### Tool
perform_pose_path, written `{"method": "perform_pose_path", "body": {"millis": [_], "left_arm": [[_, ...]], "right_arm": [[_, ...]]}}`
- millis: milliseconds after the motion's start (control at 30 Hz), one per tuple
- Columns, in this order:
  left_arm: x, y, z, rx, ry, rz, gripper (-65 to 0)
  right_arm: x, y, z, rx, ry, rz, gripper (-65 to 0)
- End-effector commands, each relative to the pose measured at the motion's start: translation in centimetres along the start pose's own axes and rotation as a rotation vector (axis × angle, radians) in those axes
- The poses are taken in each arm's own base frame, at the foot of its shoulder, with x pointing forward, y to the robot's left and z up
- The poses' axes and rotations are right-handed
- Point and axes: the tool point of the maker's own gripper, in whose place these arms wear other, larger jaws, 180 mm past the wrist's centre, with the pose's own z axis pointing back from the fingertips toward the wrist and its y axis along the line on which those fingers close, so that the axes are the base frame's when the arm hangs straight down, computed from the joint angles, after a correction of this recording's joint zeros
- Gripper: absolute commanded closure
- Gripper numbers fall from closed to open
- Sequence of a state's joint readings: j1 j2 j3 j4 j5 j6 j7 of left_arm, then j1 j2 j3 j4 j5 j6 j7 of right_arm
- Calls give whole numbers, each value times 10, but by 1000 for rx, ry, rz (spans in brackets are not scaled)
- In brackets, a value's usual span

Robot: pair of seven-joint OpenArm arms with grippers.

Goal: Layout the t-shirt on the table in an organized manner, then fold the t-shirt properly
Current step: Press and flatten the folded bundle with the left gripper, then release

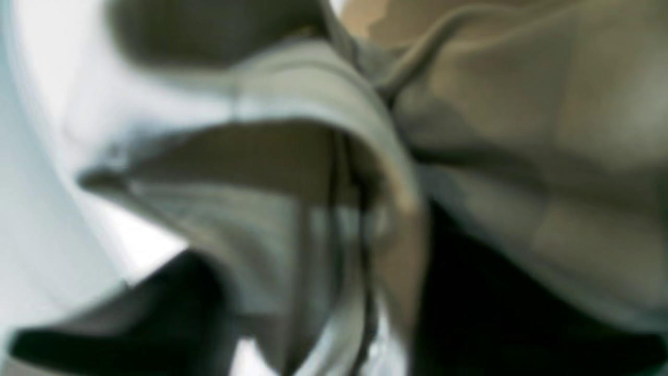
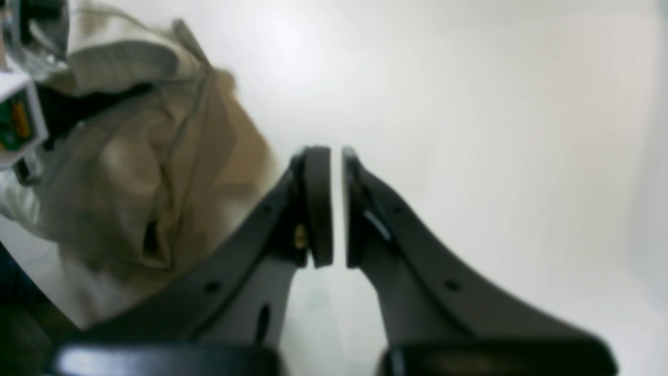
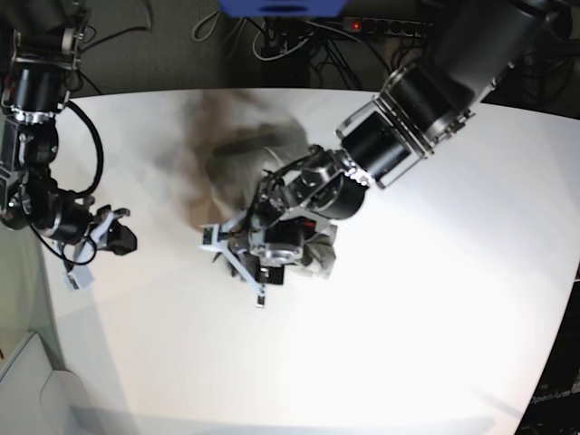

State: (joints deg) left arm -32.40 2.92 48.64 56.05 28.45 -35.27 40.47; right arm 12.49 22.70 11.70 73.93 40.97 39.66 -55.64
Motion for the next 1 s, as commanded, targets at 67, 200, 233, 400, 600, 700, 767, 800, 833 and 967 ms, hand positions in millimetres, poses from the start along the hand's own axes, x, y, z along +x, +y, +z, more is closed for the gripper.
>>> {"method": "perform_pose_path", "body": {"millis": [67,200,233,400,600,700,767,800,833,967], "left_arm": [[-9,15,6,45,67,-39,-471],[1,34,19,123,51,-69,-624],[1,37,21,137,53,-80,-640],[-7,50,26,204,113,-140,-650],[-15,84,45,295,107,-59,-650],[-23,108,60,346,76,40,-650],[-26,120,70,379,62,83,-650],[-28,126,77,400,54,100,-650],[-32,130,81,413,59,117,-650],[-50,134,91,438,57,201,-650]], "right_arm": [[22,-2,7,-1,-61,26,-29],[20,-2,7,0,-56,24,-29],[15,-1,7,1,-48,19,-29],[20,4,9,2,-61,41,-29],[26,13,9,13,-83,59,-29],[20,14,8,15,-73,52,-29],[18,15,7,18,-70,51,-29],[17,16,7,19,-68,49,-29],[17,17,6,23,-69,46,-29],[16,22,2,35,-75,38,-29]]}}
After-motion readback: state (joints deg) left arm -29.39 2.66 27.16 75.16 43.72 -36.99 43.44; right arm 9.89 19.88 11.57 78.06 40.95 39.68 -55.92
